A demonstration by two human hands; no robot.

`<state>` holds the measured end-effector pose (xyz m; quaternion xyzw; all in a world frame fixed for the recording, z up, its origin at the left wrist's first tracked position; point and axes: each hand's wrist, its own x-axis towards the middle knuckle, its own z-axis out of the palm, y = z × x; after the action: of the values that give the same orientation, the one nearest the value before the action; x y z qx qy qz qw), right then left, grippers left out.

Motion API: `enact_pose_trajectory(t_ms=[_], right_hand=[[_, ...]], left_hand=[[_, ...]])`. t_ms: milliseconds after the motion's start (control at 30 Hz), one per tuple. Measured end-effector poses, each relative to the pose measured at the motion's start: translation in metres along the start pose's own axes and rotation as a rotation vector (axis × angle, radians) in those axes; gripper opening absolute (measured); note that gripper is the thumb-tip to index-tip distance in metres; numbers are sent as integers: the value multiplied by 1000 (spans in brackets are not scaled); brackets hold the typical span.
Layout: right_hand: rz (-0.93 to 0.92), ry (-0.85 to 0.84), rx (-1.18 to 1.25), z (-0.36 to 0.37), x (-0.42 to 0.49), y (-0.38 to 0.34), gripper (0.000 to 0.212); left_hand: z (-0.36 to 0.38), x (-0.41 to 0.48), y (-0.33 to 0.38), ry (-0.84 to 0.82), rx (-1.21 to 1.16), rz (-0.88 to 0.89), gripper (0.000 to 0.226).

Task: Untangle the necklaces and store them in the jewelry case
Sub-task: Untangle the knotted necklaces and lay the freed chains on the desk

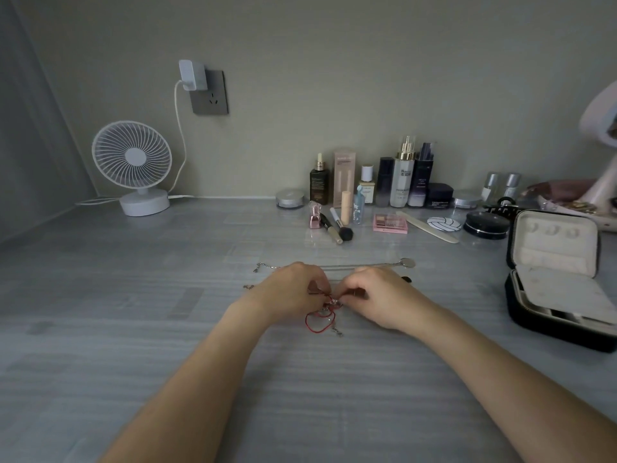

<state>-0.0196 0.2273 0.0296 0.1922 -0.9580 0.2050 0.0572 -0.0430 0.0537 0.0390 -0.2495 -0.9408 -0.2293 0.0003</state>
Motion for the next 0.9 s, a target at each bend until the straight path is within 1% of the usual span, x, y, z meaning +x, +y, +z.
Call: enact_pose_trajectory(t_ms=[133, 367, 467, 533, 633, 700, 800, 833, 867, 900], right_hand=[[28, 0, -24, 3, 2, 0, 15], [38, -66, -91, 5, 5, -7, 24], [62, -85, -79, 4, 6, -10, 21], [83, -100, -61, 3, 5, -12, 18], [76, -103, -42, 3, 5, -12, 12], [62, -99, -33, 5, 5, -10, 11], [60, -89, 3, 5, 5, -9, 14], [58, -80, 8, 5, 5, -8, 15], [52, -64, 15, 5, 5, -8, 15], [44, -48, 25, 6, 5, -7, 15]], left_hand=[[0, 1, -1, 3, 17, 5, 15], [2, 2, -3, -55, -23, -29, 9], [1, 2, -1, -64, -22, -17, 5], [-2, 2, 0, -30, -59, -26, 2], [-11, 2, -3, 44, -154, -61, 5], [-19, -1, -5, -10, -140, -87, 4], [-34, -11, -6, -262, -27, -174, 18], [-38, -13, -5, -313, -17, -210, 20], [-40, -13, -4, -316, -13, -237, 24], [-41, -13, -3, -266, -5, -257, 31]])
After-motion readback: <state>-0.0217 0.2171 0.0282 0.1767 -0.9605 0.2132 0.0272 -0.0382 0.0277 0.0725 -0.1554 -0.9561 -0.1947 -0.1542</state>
